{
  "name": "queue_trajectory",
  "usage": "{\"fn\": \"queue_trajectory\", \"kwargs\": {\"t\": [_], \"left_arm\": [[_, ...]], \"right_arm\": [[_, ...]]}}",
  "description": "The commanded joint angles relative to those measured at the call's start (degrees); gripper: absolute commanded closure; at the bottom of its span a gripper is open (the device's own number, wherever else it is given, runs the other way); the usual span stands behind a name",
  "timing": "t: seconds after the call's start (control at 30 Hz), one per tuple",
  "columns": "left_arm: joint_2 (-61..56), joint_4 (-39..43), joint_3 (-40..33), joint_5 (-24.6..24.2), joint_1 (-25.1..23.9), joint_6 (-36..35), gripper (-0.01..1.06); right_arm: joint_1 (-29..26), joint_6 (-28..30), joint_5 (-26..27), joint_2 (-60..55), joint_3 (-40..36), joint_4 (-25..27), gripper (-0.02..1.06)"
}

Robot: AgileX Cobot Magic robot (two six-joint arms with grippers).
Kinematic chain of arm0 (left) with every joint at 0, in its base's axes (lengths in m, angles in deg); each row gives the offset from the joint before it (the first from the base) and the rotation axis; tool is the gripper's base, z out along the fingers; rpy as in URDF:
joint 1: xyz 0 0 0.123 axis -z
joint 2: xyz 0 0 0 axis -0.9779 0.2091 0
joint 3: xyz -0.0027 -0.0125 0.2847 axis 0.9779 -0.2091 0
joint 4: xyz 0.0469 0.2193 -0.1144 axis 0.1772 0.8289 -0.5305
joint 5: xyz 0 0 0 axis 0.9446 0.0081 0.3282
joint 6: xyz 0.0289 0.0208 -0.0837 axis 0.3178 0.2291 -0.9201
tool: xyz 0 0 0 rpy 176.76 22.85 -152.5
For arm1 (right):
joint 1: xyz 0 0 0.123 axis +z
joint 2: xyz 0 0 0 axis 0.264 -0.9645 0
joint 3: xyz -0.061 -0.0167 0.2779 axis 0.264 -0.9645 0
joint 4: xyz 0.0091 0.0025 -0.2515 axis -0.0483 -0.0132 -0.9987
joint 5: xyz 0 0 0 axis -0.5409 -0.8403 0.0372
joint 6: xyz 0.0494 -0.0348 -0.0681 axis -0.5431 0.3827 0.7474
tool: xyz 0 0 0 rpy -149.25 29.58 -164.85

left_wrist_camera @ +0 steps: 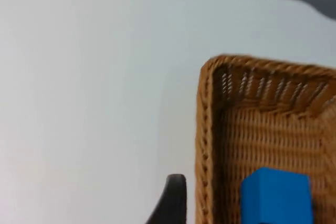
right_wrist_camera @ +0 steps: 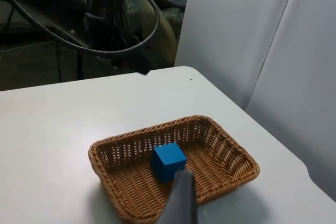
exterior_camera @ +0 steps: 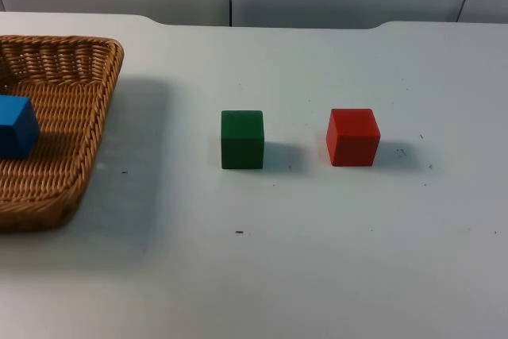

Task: Pick up the basket with the left hand and place the blue cube into the basket with the right hand.

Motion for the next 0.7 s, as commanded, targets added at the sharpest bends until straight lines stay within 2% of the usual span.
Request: {"fn": "queue_trajectory", "kwargs": {"t": [0.0, 0.03, 0.13, 0.33, 0.43, 0.5, 0.53, 0.6, 0.67], "left_arm": [[-6.89, 3.15, 0.05, -2.8, 0.34, -5.62, 0.27], [-6.89, 3.15, 0.05, -2.8, 0.34, -5.62, 0.27], [-17.91, 5.27, 0.05, -6.23, 0.34, -12.49, 0.27], [-31.17, 7.58, 0.05, -9.66, 0.34, -20.27, 0.27], [-39.6, 11.6, 0.05, -12.84, 0.34, -24.74, 0.27], [-43.46, 15.25, 0.05, -15.61, 2.39, -29.13, 0.27], [-43.46, 15.25, 0.05, -15.61, 2.39, -29.13, 0.27], [-45.9, 18.98, 0.05, -18.36, 5.73, -32.53, 0.28], [-48.9, 23.31, 0.05, -20.98, 9.03, -34.51, 0.29]], "right_arm": [[-0.17, -0.19, 0.63, 0.88, -0.26, 0.21, 0.32], [-0.17, -0.19, 0.63, 0.88, -0.26, 0.21, 0.32], [-0.17, -0.07, 0.97, 2.56, -0.26, -0.02, 0.32], [-0.17, -0.07, 1.08, 5.29, -0.26, -0.02, 0.32], [-0.17, -0.07, -1.34, 7.65, -0.26, -0.59, 0.32], [-0.17, -0.07, -3.92, 9.19, -0.26, -0.65, 0.32], [-0.17, -0.07, -3.92, 9.19, -0.26, -0.65, 0.32], [-0.17, -0.07, -7.02, 10.65, -0.26, -0.74, 0.32], [-0.17, -0.27, -7.3, 12.46, -1.64, -0.88, 0.32]]}}
